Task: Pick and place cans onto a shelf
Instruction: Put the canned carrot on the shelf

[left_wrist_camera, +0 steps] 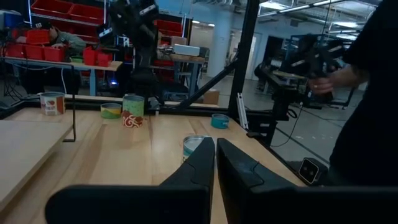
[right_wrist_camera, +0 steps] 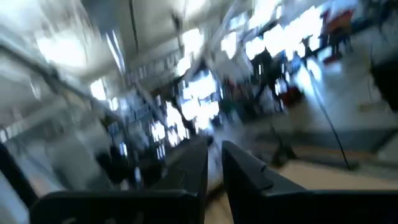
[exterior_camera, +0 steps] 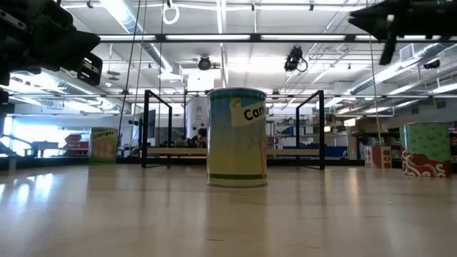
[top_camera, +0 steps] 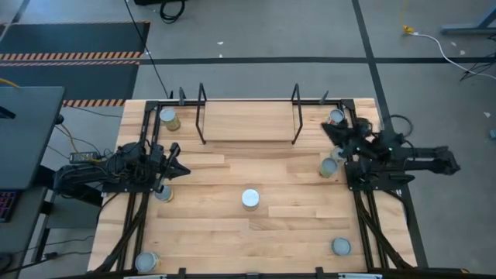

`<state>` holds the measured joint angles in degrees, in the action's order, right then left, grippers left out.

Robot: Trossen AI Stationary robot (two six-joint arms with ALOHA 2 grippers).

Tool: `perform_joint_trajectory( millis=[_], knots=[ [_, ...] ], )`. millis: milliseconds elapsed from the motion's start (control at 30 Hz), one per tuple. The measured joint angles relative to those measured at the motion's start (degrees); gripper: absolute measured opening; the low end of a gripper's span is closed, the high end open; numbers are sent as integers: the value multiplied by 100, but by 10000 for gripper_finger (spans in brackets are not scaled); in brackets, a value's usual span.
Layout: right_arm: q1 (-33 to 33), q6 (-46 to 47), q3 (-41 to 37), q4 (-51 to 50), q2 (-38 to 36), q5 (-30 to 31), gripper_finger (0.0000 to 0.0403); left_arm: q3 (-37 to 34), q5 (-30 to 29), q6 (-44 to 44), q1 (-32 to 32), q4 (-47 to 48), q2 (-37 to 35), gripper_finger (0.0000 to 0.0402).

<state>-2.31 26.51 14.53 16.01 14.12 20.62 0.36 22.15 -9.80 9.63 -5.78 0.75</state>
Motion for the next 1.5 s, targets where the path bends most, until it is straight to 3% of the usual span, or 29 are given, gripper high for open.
perform_joint_trajectory(
  millis=[233, 367, 467, 633, 800, 933, 1233, 1500],
  knots=[
    [944, -1363, 2254, -1565, 3013, 10, 50, 0, 0, 1, 1, -2, 0, 25],
    [1417, -1967, 3505, -2372, 4709, 50, 70, 0, 0, 0, 2, 0, 0, 25],
    [1665, -2098, 4333, -3012, 5728, -217, 107, 0, 0, 2, 0, 2, 0, 25],
    [1943, -2268, 5415, -3955, 6998, -342, 204, 0, 0, 0, 1, 2, 0, 25],
    [2000, -2267, 6124, -4473, 7805, -435, 319, 0, 0, 0, 0, 2, 0, 25],
    [1900, -1826, 6462, -4751, 8274, -869, 388, 0, 0, 0, 2, 2, 0, 25],
    [1827, -1278, 6493, -4398, 9132, -926, 390, 0, 0, 0, 1, 6, 0, 25],
    [1829, -1164, 6494, -4133, 9286, -1170, 398, 0, 0, 0, 0, 6, 0, 25]
  ],
)
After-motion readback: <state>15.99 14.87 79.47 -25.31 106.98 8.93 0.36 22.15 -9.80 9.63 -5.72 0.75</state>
